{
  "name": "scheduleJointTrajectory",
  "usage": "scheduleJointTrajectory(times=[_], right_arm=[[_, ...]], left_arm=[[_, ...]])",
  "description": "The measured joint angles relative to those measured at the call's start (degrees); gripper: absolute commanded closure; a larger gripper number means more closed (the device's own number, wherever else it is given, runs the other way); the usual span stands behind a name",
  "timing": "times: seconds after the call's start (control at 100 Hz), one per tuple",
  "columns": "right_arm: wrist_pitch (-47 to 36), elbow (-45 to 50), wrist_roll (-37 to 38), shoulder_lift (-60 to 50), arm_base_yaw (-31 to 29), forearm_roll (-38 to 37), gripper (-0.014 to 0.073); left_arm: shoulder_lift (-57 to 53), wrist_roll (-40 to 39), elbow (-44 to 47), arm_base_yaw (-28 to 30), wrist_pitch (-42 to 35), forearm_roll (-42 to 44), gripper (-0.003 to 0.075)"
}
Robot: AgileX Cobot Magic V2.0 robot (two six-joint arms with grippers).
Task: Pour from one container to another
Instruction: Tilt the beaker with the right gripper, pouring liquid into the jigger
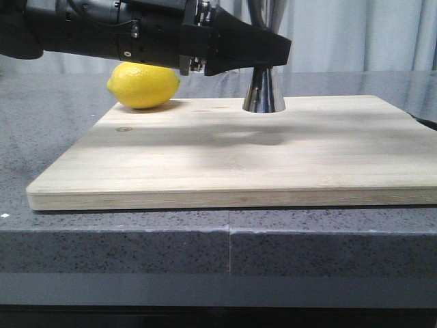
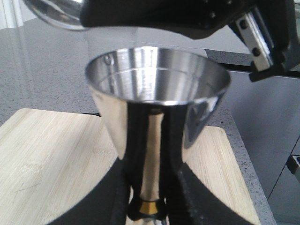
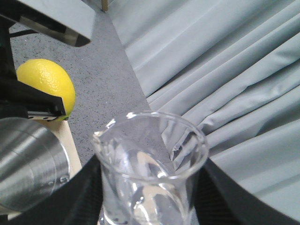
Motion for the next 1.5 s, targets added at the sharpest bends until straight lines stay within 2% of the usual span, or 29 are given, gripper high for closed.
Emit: scheduleJointTrajectory(times=[1.5], right_arm=[[0.0,0.0,-0.1,0.0,0.0,-8.0,0.0340]], left_arm=[[0.0,0.0,0.0,0.0,0.0,0.0,0.0662]])
